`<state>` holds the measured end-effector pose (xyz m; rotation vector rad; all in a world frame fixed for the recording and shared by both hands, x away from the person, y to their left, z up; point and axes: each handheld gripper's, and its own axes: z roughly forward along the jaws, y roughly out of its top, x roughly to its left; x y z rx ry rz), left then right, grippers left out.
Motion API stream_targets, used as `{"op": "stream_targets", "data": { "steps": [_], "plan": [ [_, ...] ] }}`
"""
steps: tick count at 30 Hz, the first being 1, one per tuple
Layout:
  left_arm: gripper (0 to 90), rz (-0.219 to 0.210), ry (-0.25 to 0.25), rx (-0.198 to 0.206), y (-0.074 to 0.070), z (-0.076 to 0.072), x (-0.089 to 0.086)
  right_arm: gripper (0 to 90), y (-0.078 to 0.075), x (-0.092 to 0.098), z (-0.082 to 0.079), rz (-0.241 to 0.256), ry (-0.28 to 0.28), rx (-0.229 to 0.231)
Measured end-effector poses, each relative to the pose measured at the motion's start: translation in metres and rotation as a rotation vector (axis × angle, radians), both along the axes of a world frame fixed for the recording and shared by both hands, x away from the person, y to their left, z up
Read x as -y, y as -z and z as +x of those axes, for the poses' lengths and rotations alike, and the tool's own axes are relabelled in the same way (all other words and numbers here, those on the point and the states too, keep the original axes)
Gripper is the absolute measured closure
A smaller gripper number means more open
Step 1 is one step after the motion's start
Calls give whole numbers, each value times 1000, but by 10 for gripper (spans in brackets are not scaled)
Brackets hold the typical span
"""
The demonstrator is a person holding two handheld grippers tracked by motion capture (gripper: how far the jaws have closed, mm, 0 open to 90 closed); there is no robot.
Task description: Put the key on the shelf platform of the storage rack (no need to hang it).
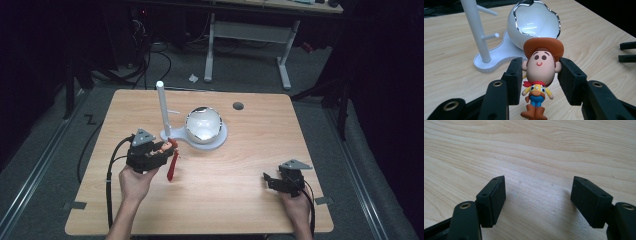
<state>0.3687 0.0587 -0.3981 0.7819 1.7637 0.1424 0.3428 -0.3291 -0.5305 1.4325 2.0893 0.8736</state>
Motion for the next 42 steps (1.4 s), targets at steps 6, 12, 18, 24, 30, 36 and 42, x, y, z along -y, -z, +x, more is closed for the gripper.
{"op": "stream_targets", "data": {
  "steps": [6, 12, 18, 24, 30, 36, 42],
  "plan": [
    [563, -15, 17, 7, -14, -1, 1, 285, 0, 0, 0, 0, 0, 0],
    [563, -28, 39, 25, -31, 2, 3, 284, 0, 0, 0, 2, 0, -2],
    [563, -32, 64, 24, -47, 5, 11, 285, 0, 0, 0, 2, 0, -2],
    [563, -28, 94, 33, -58, 9, 17, 285, 0, 0, 0, 1, -1, -2],
    [562, -32, 99, 30, -68, 17, 22, 285, 0, 0, 0, 0, -1, -2],
    [562, -51, 113, 29, -84, 24, 28, 285, 0, 0, 0, -1, 0, 0],
    [562, -27, 114, 61, -94, 31, 36, 285, 0, 0, 0, -1, 0, 0]
  ]
}}
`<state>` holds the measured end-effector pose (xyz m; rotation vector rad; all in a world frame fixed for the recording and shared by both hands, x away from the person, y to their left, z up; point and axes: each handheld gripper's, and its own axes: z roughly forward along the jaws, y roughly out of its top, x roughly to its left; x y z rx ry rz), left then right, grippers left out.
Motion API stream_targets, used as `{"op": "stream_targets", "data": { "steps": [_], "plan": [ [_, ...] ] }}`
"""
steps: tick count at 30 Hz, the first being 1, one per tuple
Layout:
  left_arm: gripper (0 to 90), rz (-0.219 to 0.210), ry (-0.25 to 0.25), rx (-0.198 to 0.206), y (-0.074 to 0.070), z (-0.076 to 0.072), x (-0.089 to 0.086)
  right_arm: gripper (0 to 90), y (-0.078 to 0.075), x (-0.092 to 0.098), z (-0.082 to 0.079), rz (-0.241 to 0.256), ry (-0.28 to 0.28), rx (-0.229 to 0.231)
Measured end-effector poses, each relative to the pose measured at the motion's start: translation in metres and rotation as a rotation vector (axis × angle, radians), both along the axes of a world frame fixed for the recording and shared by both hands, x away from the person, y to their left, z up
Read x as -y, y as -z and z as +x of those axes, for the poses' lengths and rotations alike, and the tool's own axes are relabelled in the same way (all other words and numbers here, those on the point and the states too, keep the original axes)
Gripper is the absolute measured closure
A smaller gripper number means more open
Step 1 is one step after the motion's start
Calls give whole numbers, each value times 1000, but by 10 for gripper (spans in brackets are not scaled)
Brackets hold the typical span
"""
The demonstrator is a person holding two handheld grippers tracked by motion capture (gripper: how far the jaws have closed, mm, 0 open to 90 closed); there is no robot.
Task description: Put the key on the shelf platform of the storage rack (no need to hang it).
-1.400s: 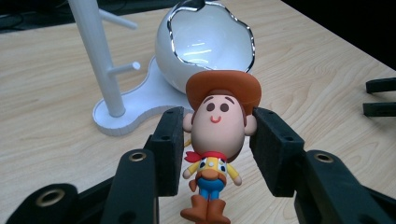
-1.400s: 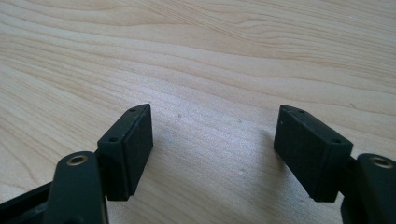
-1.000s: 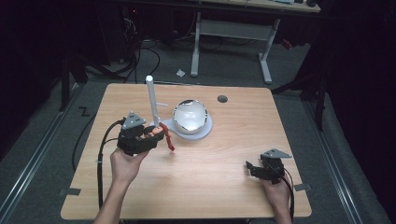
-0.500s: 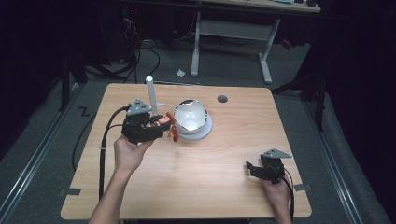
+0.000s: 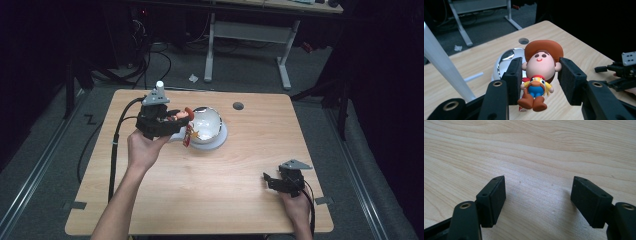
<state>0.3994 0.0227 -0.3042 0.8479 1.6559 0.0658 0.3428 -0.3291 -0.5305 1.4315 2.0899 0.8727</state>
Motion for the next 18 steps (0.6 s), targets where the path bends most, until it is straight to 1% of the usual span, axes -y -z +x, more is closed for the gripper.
{"op": "stream_targets", "data": {
  "steps": [1, 2, 3, 6, 7, 10, 14, 15, 17, 18],
  "plan": [
    [562, -15, -2, -5, -2, 1, 1, 285, 0, 0, 0, 0, 0, 0],
    [562, -19, 2, -5, -4, 3, 1, 285, 0, 0, 0, 0, 0, 0],
    [562, -14, 0, -2, -4, 5, 2, 285, 0, 0, 0, 0, 0, 0],
    [562, -22, -8, -11, -6, 11, 6, 285, 0, 0, 0, 0, 0, 0],
    [562, -15, -4, -4, -7, 13, 7, 285, 0, 0, 0, 0, 0, 0],
    [562, -32, 1, -7, -10, 16, 12, 285, 0, 0, 0, 1, 0, 0],
    [562, -29, 5, -6, -12, 22, 18, 285, 0, 0, 0, 1, 0, 0],
    [562, -35, 0, -14, -12, 24, 19, 284, 0, 0, 0, 1, 0, 0],
    [562, -26, 0, -16, -11, 28, 20, 284, 0, 0, 0, 3, 0, -2],
    [562, -35, -5, -25, -12, 29, 21, 285, 0, 0, 0, 2, -1, -2]
  ]
}}
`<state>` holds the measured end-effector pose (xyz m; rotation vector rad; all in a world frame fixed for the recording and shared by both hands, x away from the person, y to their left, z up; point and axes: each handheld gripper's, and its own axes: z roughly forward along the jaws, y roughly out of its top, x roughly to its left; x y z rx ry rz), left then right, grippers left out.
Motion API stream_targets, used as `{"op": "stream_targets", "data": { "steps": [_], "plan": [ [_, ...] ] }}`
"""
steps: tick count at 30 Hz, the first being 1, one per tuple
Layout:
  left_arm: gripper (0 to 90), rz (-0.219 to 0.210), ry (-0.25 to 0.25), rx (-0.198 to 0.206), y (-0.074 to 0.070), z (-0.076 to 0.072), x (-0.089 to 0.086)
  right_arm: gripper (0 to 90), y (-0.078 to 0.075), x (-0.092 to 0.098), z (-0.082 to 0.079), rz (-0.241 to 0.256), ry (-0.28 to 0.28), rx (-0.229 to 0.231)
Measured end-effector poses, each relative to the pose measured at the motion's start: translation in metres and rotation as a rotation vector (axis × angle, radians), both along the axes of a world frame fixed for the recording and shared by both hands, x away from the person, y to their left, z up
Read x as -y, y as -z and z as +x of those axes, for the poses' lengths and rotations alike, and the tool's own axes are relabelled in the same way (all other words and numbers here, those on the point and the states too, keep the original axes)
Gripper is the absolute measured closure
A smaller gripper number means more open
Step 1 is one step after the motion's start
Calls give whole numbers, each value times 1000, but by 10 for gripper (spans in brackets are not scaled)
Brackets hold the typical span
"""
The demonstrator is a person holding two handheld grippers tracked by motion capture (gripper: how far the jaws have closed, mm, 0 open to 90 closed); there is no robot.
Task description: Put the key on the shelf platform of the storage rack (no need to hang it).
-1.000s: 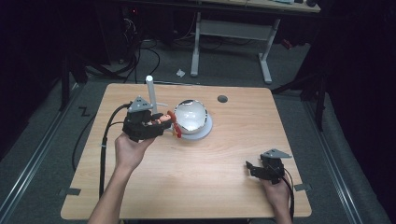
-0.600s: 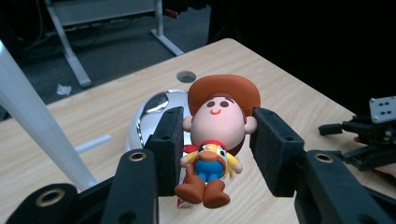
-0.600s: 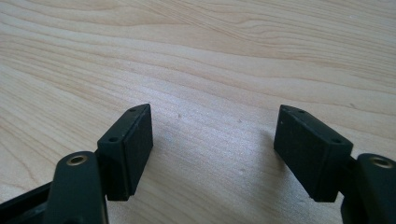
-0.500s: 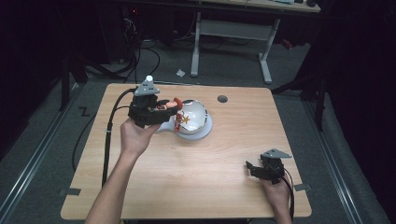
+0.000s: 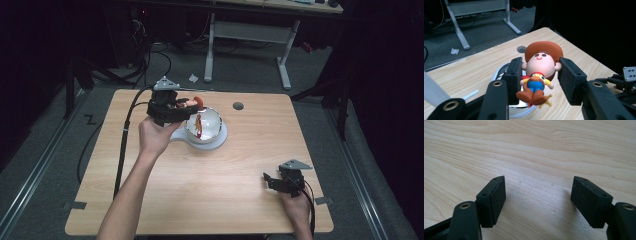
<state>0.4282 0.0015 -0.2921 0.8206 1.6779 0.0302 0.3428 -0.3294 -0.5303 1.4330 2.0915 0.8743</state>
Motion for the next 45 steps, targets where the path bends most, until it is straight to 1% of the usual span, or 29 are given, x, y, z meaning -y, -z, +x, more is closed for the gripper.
{"op": "stream_targets", "data": {
  "steps": [2, 4, 5, 10, 11, 12, 13, 14, 15, 17, 18, 23, 25, 27, 32, 35, 36, 37, 38, 39, 40, 41, 45],
  "plan": [
    [561, -6, 1, 5, 0, 3, 0, 285, 0, 0, 0, -1, 0, 0],
    [561, -9, -13, -3, -1, 6, 0, 285, 0, 0, 0, -1, 0, 0],
    [561, 2, -9, 6, 1, 8, -1, 285, 0, 0, 0, -1, 0, 0],
    [561, 14, -19, 0, 5, 13, 2, 284, 0, 0, 0, 0, 0, 0],
    [561, 3, -32, -9, 5, 14, 3, 285, 0, 0, 0, -1, 0, 0],
    [561, 23, -126, -65, 5, 16, 4, 285, 0, 0, 0, -1, 1, 1],
    [561, 52, -157, -76, 6, 18, 3, 285, 0, 0, 0, -1, 1, 2],
    [561, 43, -158, -75, 6, 18, 4, 284, 0, 0, 0, -1, 1, 2],
    [561, 15, -20, 8, 8, 18, 3, 284, 0, 0, 0, -2, 1, 2],
    [561, 19, -22, 4, 10, 19, 4, 284, 0, 0, 0, -1, 1, 1],
    [561, 14, -30, -5, 10, 21, 6, 284, 0, 0, 0, -1, -1, 0],
    [561, 32, -22, -6, 17, 26, 10, 284, 0, 0, 0, -1, 0, 1],
    [561, 27, -32, -21, 19, 28, 14, 284, 0, 0, 0, -1, -1, 0],
    [561, 47, -25, -14, 23, 30, 16, 284, 0, 0, 0, -1, -1, 0],
    [560, 52, -23, -30, 31, 35, 19, 284, 0, 0, 0, 0, -1, 0],
    [559, 84, -30, -33, 38, 37, 23, 284, 0, 0, 0, -1, 0, 1],
    [559, 85, -28, -34, 40, 37, 24, 284, 0, 0, 0, 0, 0, -1],
    [559, 92, -128, -103, 40, 38, 26, 284, 0, 0, 0, -1, 0, 1],
    [559, 137, -163, -110, 44, 40, 25, 284, 0, 0, 0, 0, -1, 0],
    [559, 141, -157, -102, 45, 41, 26, 284, 0, 0, 0, 0, -1, 0],
    [559, 79, -30, -48, 47, 39, 26, 284, 0, 0, 0, 0, -1, 0],
    [559, 81, -24, -47, 49, 40, 27, 284, 0, 0, 0, 1, -1, -1],
    [559, 73, -22, -66, 56, 43, 27, 284, 0, 0, 0, -1, -1, 1]
  ]
}}
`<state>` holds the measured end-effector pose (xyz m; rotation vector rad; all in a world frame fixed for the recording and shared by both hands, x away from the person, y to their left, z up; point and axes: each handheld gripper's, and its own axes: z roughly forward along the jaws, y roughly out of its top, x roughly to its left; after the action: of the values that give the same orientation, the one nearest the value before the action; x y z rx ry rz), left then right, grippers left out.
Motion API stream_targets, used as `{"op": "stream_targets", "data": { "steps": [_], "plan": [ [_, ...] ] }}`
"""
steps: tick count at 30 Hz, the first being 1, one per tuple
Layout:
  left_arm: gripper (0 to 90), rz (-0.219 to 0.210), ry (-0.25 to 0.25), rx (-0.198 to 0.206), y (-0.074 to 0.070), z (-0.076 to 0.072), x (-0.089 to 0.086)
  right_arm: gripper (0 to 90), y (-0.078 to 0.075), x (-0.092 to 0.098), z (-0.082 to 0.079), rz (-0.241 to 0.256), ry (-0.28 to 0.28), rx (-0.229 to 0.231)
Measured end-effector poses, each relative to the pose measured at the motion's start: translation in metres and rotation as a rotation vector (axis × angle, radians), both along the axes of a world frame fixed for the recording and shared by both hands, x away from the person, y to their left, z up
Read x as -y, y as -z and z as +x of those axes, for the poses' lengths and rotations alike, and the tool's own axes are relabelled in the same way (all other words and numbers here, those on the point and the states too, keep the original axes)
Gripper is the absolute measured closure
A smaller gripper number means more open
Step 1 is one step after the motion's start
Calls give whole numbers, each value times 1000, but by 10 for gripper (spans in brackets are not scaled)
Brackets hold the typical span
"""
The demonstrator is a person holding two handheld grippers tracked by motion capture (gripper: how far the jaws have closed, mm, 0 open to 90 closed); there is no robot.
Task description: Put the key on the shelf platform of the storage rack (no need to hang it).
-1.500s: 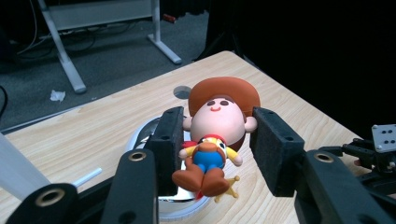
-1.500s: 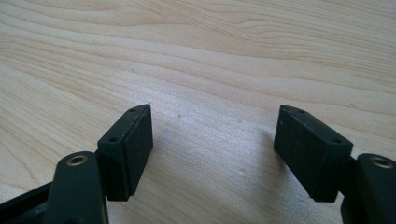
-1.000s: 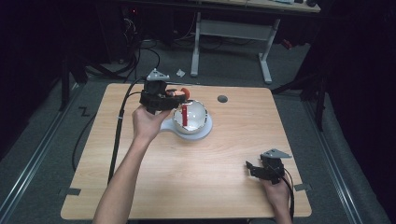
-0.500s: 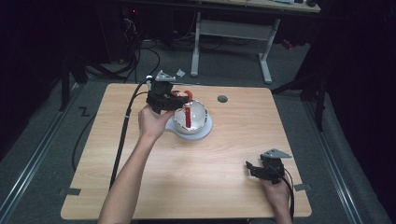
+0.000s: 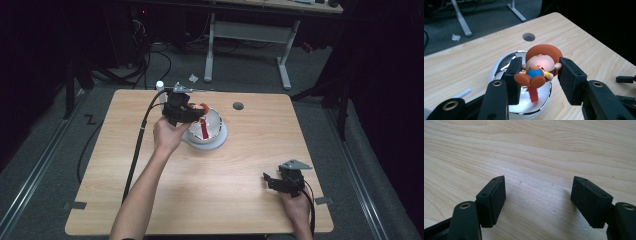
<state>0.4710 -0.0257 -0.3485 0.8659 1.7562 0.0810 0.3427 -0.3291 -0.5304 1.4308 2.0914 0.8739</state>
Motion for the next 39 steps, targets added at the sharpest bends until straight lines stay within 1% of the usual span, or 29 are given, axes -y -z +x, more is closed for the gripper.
{"op": "stream_targets", "data": {
  "steps": [1, 4, 7, 10, 12, 13, 16, 23, 25, 26, 27, 28, 29, 31, 33, 34, 36, 37, 38, 39],
  "plan": [
    [559, -5, -5, -8, 2, 0, 0, 284, 0, 0, 0, 0, 0, 0],
    [559, 1, -9, -14, 7, 2, 1, 284, 0, 0, 0, 1, 0, 0],
    [559, 3, -8, -3, 12, 2, 1, 284, 0, 0, 0, 0, 0, 0],
    [559, 21, -9, -6, 17, 3, 3, 284, 0, 0, 0, 0, 0, 0],
    [559, 20, -6, -14, 19, 3, 5, 284, 0, 0, 0, 0, 0, 0],
    [559, 30, 1, -10, 20, 3, 6, 284, 0, 0, 0, 1, 1, -1],
    [559, 38, 5, -18, 24, 5, 9, 284, 0, 0, 0, 1, -1, -1],
    [558, 36, -6, -35, 38, 7, 10, 284, 0, 0, 0, 0, 0, 0],
    [558, 43, -10, -37, 41, 8, 11, 284, 0, 0, 0, -1, -1, 0],
    [558, 166, 123, 153, 52, 14, 2, 284, 0, 0, 0, -1, -1, 0],
    [558, 169, 147, 156, 53, 13, 2, 284, 0, 0, 0, -1, -1, 0],
    [558, 178, 177, 147, 54, 12, 0, 284, 0, 0, 0, -1, -1, 0],
    [558, 186, 175, 157, 56, 13, 0, 284, 0, 0, 0, -1, -1, 0],
    [558, 187, 158, 171, 60, 16, 1, 284, 0, 0, 0, -1, -1, 0],
    [557, 202, 169, 164, 63, 18, 0, 284, 0, 0, 0, -1, -1, 1],
    [557, 220, 169, 164, 65, 19, -1, 284, 0, 0, 0, -1, -1, 1],
    [557, 269, 167, 171, 69, 22, -3, 284, 0, 0, 0, -1, -1, 1],
    [557, 281, 170, 179, 71, 22, -2, 284, 0, 0, 0, -1, -1, 1],
    [557, 100, -34, -41, 63, 15, 16, 284, 0, 0, 0, -1, -1, 1],
    [557, 105, -36, -42, 64, 15, 17, 284, 0, 0, 0, -1, -1, 1]
  ]
}}
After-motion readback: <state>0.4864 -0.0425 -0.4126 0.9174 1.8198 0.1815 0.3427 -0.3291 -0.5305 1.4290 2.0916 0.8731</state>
